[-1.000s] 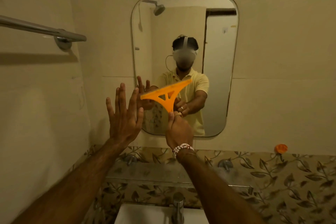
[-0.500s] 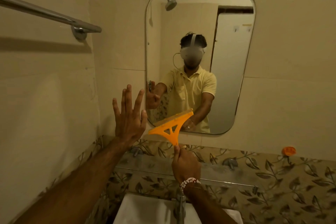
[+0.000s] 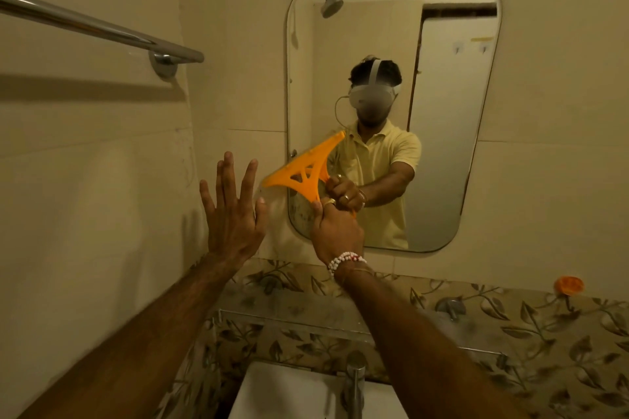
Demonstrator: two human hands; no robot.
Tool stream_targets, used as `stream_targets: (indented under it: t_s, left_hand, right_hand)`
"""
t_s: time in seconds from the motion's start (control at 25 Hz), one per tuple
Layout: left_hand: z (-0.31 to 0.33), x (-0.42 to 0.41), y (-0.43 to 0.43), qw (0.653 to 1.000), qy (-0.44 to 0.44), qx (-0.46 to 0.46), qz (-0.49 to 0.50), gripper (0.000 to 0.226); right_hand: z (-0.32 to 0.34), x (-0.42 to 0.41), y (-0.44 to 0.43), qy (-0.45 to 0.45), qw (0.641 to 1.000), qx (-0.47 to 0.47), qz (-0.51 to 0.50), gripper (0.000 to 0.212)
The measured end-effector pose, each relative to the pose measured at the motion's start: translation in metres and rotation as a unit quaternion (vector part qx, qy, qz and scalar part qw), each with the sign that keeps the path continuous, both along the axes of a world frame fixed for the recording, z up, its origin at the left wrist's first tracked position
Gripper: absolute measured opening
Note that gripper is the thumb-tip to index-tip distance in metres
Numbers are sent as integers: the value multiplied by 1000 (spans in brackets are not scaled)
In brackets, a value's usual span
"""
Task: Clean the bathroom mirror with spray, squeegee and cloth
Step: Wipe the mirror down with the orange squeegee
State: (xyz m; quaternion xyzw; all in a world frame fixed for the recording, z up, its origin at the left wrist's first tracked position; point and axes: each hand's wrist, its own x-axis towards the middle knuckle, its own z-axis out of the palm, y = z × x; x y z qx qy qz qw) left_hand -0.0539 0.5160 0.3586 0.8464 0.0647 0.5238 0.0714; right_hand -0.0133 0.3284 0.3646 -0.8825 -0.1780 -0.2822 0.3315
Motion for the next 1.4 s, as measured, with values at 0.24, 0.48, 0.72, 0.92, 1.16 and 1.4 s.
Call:
stream_targets:
  t_s: [0.24, 0.48, 0.72, 0.92, 1.16, 1.4]
  left_hand:
    - [-8, 4, -1, 1000, 8, 18, 2, 73]
    - [-20, 21, -41, 999, 26, 22, -18, 71]
    - [-20, 40, -95, 997, 34, 47, -48, 69]
    - [-18, 58, -150, 995, 29, 54, -80, 71]
    - [-16, 70, -199, 992, 10, 64, -112, 71]
    - [-21, 67, -201, 992, 20, 66, -109, 72]
  right_hand:
    - [-72, 7, -50, -21, 993, -114, -18, 44]
    - [-80, 14, -99, -48, 979, -195, -43, 47]
    - [-68, 25, -171, -77, 963, -254, -49, 47]
    - [-57, 30, -259, -84, 946, -300, -87, 46]
    - [-43, 28, -328, -96, 930, -336, -116, 41]
    - [-42, 24, -355, -79, 922, -354, -135, 41]
